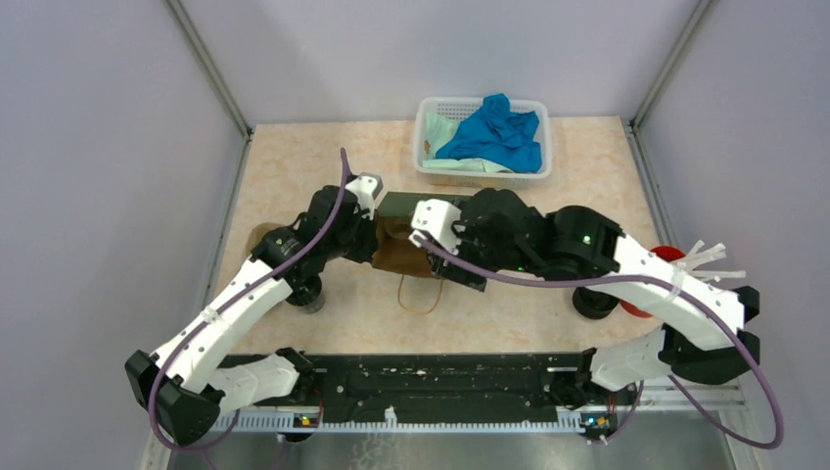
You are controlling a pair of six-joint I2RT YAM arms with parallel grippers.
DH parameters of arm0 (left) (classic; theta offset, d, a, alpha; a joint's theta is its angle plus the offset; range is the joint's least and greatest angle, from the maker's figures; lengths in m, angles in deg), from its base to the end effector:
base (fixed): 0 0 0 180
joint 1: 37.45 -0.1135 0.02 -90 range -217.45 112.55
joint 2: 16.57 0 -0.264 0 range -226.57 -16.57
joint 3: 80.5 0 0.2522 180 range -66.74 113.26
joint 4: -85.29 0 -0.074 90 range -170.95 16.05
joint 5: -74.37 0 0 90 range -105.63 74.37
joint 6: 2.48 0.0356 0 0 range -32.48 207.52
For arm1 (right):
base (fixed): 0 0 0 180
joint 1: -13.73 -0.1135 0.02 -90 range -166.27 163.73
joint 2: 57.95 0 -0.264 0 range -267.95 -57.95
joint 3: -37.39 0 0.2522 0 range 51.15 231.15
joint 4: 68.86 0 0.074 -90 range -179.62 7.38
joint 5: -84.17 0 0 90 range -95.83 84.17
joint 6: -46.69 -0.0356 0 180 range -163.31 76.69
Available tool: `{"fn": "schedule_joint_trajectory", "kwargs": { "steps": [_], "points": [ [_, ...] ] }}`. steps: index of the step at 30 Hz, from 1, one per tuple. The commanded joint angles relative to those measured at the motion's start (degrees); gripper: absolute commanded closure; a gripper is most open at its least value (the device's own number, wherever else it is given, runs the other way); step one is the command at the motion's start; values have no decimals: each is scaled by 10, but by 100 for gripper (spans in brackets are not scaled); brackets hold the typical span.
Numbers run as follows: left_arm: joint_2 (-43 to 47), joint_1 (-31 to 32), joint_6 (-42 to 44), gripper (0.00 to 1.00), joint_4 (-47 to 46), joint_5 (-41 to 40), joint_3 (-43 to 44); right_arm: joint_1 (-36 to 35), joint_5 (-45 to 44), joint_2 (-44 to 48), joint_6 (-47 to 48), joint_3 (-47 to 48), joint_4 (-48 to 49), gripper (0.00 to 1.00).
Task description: Pack the takeout coffee
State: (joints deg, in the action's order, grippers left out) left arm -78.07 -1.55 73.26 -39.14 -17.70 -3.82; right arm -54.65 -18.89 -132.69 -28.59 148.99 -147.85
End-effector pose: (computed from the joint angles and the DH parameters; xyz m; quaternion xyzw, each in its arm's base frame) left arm 0.1797 -0.1285 0.3405 0.1629 0.8929 -0.1630 0.3869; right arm 0.0933 0.2136 0.4466 -0.5678 0.7102 0.0892 0.4066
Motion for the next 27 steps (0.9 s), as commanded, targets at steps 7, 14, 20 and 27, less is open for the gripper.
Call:
{"fn": "schedule_joint_trajectory", "kwargs": {
  "steps": [7,14,20,27],
  "points": [
    [25,2,2,100,-18,-4,-11,-31,-63,-59,174,0,59,50],
    [35,1,12,100,-21,1,-15,-32,-52,-79,180,-42,106,50],
    [38,2,19,100,-22,12,-12,-30,-69,-87,180,-79,170,50],
    [51,1,22,100,-36,35,-32,-28,-89,-109,186,-107,179,50]
  ]
}}
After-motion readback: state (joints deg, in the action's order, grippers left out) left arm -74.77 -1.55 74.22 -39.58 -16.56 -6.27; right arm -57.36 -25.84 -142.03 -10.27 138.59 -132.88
